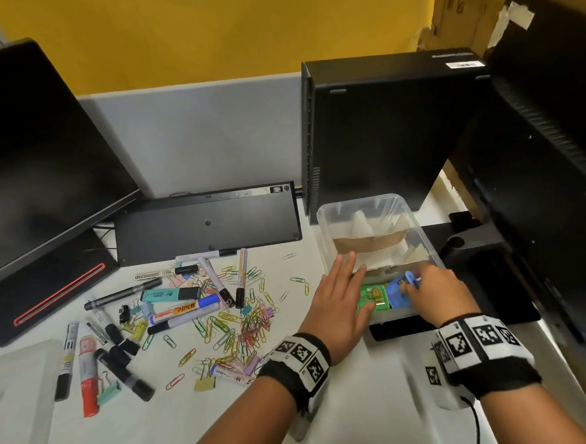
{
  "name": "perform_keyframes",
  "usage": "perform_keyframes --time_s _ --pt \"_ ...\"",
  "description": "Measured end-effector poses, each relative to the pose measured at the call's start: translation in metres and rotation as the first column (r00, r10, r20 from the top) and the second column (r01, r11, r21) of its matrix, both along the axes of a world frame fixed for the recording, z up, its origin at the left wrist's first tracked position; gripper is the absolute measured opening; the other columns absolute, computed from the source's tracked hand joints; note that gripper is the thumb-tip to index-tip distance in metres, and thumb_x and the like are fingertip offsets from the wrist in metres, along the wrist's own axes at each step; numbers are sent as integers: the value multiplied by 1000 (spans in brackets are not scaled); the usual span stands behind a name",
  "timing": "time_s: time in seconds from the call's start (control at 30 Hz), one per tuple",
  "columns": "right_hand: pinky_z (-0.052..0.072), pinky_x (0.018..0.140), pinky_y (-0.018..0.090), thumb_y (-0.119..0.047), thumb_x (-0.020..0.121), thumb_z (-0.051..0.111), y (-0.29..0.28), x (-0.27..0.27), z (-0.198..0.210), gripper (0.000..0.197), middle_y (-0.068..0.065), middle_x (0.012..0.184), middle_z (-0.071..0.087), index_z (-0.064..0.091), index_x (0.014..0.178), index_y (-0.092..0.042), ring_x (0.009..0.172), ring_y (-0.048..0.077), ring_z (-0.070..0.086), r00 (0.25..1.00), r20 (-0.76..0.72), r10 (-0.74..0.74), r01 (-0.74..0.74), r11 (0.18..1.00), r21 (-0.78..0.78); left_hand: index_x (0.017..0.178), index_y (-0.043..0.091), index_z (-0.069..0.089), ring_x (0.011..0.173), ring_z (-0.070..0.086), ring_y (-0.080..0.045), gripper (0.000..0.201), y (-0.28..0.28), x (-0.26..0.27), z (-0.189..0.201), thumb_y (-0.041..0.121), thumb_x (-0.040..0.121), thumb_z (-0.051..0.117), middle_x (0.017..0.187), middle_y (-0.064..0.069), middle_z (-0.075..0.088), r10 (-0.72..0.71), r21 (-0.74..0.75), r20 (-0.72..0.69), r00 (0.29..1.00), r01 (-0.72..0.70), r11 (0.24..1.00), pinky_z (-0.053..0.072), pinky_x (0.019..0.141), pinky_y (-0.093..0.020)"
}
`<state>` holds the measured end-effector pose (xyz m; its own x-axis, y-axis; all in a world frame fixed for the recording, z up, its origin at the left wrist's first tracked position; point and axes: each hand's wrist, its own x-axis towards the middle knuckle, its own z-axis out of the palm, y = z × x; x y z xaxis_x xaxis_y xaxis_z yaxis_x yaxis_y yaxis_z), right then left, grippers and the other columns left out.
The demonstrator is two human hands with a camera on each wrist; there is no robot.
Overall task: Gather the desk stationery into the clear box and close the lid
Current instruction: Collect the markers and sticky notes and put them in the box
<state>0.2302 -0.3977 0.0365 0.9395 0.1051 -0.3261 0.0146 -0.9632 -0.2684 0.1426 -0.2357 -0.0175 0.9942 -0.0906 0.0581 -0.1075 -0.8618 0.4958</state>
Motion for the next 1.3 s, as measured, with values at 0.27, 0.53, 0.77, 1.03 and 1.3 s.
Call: perform_keyframes --time_s 0.27,0.53,0.77,1.03,1.3 --pt "47 86 36 -13 93 44 17 7 4 28 17 120 60 56 116 -3 108 30 59 991 -129 17 -43 979 -197 151 19 9 144 -20 -9 59 0 1 0 44 100 24 160 3 -8 6 22 -20 1000 -6 1000 10 120 -44" --pt "46 83 34 -10 93 43 22 3 13 26 17 119 60 57 113 -2 107 30 60 991 -125 48 -79 963 -259 151 25 3 142 -23 -6 62 9 -9 15 50 98 25 158 8 -17 8 -23 -49 999 -9 1000 -4 120 -38" --pt "48 79 39 -25 93 41 18 -12 12 29 11 113 58 58 111 -10 105 30 55 959 241 147 -74 955 -288 130 25 49 128 37 -13 34 105 -77 8 30 98 39 136 6 47 359 -6 -50 932 -360 933 34 110 -40" --pt "43 69 26 -24 93 49 77 -47 24 9 -6 88 50 53 88 -19 84 12 47 839 457 296 -412 893 179 124 24 55 112 52 -21 33 217 -126 -8 23 92 49 124 0 57 577 356 -142 804 -503 788 43 96 -35" --pt "46 74 28 -21 96 43 190 -72 -29 17 -7 106 53 56 106 -22 99 12 48 770 286 570 -632 742 222 114 28 55 99 49 -14 22 256 -112 -23 27 94 45 111 5 56 494 443 -174 852 -380 812 41 86 -26"
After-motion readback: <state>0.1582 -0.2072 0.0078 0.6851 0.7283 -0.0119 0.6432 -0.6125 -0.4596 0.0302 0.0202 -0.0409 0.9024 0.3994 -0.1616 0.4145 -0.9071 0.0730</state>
